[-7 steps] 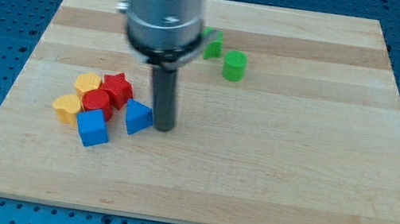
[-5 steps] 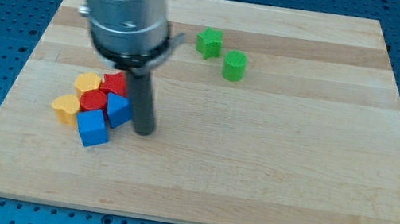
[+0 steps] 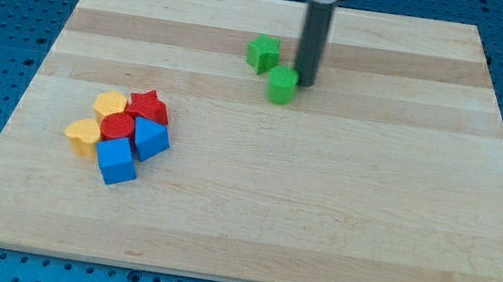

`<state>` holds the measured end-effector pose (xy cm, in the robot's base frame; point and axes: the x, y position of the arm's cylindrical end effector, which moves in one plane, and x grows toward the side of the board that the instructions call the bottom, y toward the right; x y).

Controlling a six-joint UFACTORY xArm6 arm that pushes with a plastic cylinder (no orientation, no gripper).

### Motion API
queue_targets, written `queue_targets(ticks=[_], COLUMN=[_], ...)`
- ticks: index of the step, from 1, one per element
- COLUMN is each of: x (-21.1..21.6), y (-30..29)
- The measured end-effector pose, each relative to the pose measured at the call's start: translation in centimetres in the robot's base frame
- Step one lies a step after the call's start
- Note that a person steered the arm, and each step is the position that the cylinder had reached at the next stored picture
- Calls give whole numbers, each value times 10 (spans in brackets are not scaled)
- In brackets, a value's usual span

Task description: Push the green blocks right to the blue triangle

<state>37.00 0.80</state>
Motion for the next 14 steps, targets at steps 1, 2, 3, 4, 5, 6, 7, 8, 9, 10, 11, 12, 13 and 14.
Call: queue_targets(ticks=[1, 2, 3, 4, 5, 6, 7, 8, 9, 10, 11, 12, 13, 14], x=[52, 56, 11, -4, 28, 59, 77, 81, 64, 47, 31, 5, -15, -59], y=[-59, -68, -63, -84, -99, -105, -117, -121, -119, -107, -82, -28, 20, 9])
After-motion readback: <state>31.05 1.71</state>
